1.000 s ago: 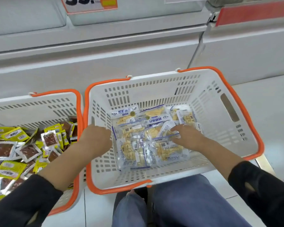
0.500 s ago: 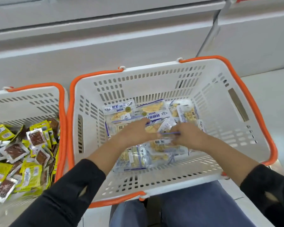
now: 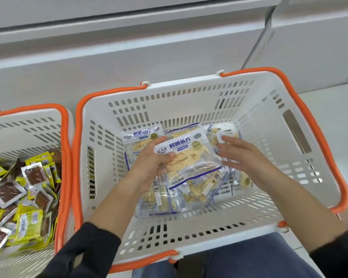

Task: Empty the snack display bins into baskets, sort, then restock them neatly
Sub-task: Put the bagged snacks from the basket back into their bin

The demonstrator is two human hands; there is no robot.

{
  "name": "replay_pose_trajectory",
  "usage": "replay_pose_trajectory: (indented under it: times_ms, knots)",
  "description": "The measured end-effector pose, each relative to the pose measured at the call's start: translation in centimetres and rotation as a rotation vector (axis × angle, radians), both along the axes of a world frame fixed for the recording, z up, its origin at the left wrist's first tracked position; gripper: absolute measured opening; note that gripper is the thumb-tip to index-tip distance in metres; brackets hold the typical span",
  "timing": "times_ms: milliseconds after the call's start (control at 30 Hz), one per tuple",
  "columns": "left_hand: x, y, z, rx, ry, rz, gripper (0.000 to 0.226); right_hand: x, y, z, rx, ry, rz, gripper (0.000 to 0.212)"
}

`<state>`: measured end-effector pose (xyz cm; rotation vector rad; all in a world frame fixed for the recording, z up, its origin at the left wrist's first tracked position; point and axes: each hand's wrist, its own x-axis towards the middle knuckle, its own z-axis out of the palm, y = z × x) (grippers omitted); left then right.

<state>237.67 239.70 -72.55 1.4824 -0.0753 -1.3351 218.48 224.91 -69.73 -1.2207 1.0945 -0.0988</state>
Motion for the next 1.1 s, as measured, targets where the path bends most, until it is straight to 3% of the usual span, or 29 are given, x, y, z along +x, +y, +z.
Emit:
replay_pose_trajectory:
  times_ms: [100,200,267,333,433,500,600,767,900,1000,1100]
  knots:
    - [-0.4,-0.1,0.0,-0.021,-0.054,-0.126,0.041,1.0,0.7,-0.3,0.116,0.049,0.123,0.051]
    - [-1.2,-1.1,-0.6,0.064,-0.136,-0.163,0.028,1.1,0.1,-0.4,0.154,0.069,0.050,0.044]
    - [-1.6,-1.6,-1.8,0.147,-0.424,-0.245,0.038,0.3,-1.2,-0.4,0.082,0.095,-0.138,0.027]
    - [-2.7,-1.9,-2.9,0.208,-0.767,-0.519,0.045,-1.1,-2.5,-0.5,-0.033,0.137,-0.332,0.012]
    - [-5.0,-2.1,-4.6,0.308,-1.132,-0.872,0.063,-2.6,-3.3,-1.5,-0.048,0.146,-0.472,0.016]
    - [-6.0,-2.3,-5.0,0.335,-1.243,-0.937,0.064,-2.9,-3.5,-2.4,-0.016,0.161,-0.520,0.029]
    - [-5.8,-2.7,-4.6,0.288,-0.981,-0.722,0.051,-2.6,-3.4,-2.5,-0.024,0.174,-0.513,0.015]
    - [-3.0,-2.2,-2.1,0.227,-0.529,-0.443,0.029,-2.1,-3.0,-1.7,-0.109,0.089,-0.509,0.014]
    - [-2.0,-2.2,1.5,0.126,-0.179,-0.245,0.021,-0.2,-0.2,-0.2,-0.299,-0.054,-0.112,0.020]
    - [-1.9,-3.0,3.8,0.006,0.139,-0.149,0.034,1.2,2.1,0.1,-0.240,-0.099,0.307,0.042]
    - [-1.4,-2.8,5.0,-0.056,0.463,0.036,0.058,1.5,2.7,-0.2,-0.198,-0.071,0.362,0.073]
